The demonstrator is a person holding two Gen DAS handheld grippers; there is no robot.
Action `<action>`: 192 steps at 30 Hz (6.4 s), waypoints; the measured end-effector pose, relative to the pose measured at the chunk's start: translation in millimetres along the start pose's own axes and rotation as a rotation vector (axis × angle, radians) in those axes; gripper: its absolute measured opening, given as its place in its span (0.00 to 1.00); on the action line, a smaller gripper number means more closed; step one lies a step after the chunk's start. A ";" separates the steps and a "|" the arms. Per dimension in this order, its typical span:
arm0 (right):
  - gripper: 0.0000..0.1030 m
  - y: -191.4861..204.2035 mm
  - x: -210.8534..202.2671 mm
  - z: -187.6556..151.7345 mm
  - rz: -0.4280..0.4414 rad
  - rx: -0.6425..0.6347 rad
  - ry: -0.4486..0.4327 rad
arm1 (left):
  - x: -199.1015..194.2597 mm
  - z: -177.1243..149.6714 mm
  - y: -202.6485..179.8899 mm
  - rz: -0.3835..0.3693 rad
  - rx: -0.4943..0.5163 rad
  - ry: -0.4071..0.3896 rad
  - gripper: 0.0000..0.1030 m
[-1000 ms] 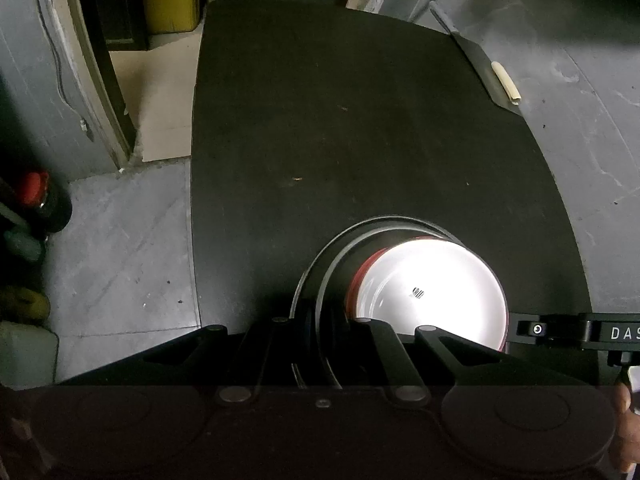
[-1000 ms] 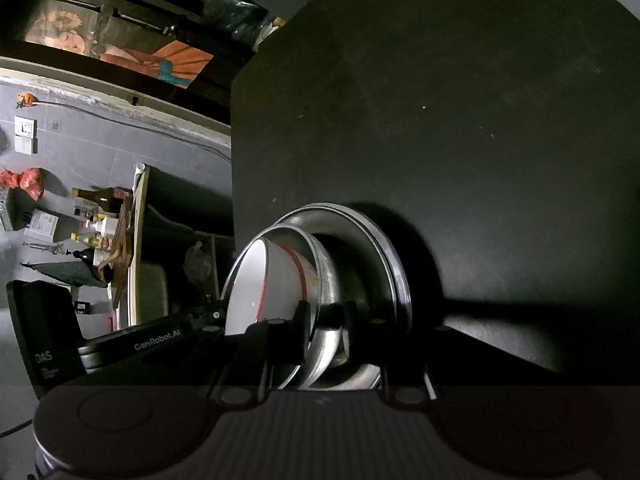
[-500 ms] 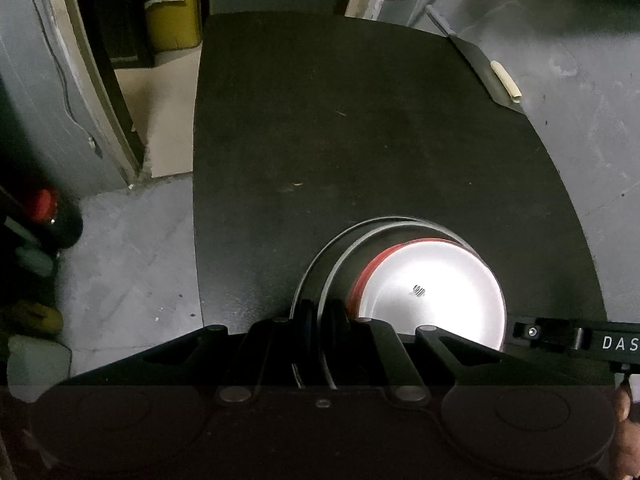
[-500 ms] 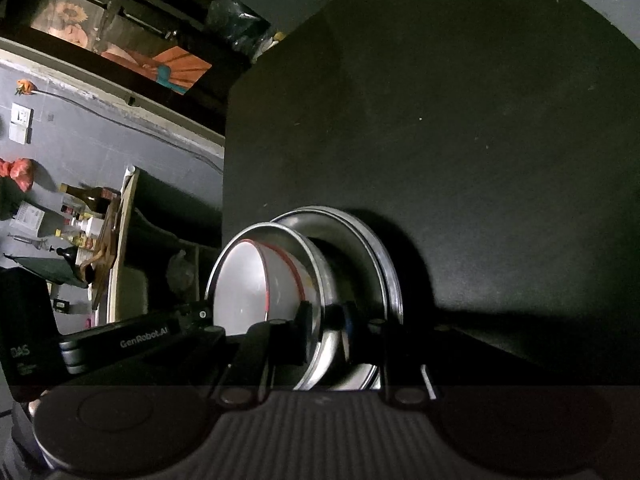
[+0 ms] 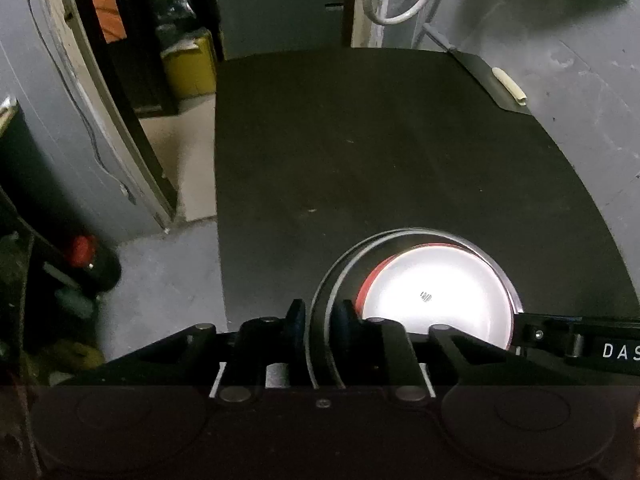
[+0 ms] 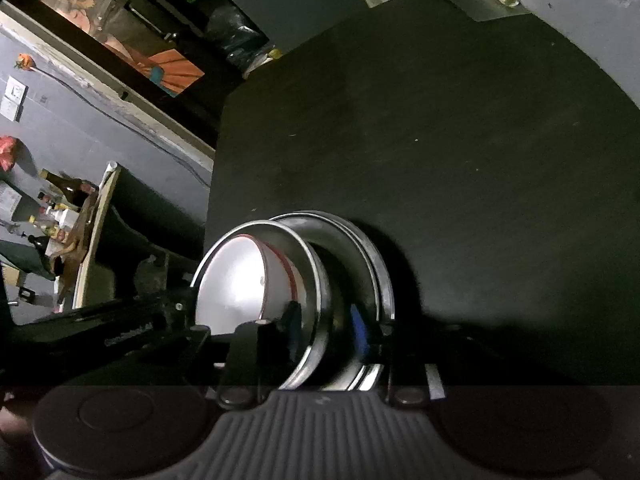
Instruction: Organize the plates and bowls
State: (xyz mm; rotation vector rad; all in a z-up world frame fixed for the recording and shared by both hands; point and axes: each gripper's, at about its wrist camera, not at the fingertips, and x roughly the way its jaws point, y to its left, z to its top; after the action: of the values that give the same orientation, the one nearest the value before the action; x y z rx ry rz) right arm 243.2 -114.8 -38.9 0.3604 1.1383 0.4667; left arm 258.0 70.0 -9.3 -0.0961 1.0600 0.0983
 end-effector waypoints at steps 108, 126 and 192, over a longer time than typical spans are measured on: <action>1.00 38.3 -104.2 -90.8 -0.140 -0.221 -0.430 | -134.3 -119.8 0.1 0.060 -0.166 -0.432 0.99; 1.00 96.7 -142.2 -197.0 -0.334 -0.271 -0.544 | -151.5 -183.3 36.2 -0.086 -0.128 -0.481 0.99; 1.00 -8.8 -161.5 -206.0 -0.151 -0.295 -0.331 | -163.4 -247.8 -53.9 0.174 -0.088 -0.303 0.99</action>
State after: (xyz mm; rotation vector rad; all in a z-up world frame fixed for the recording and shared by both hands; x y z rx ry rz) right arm -0.8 -199.5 4.1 0.0873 0.7550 0.4167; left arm -28.9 -20.3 14.9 -0.0657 0.7592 0.3073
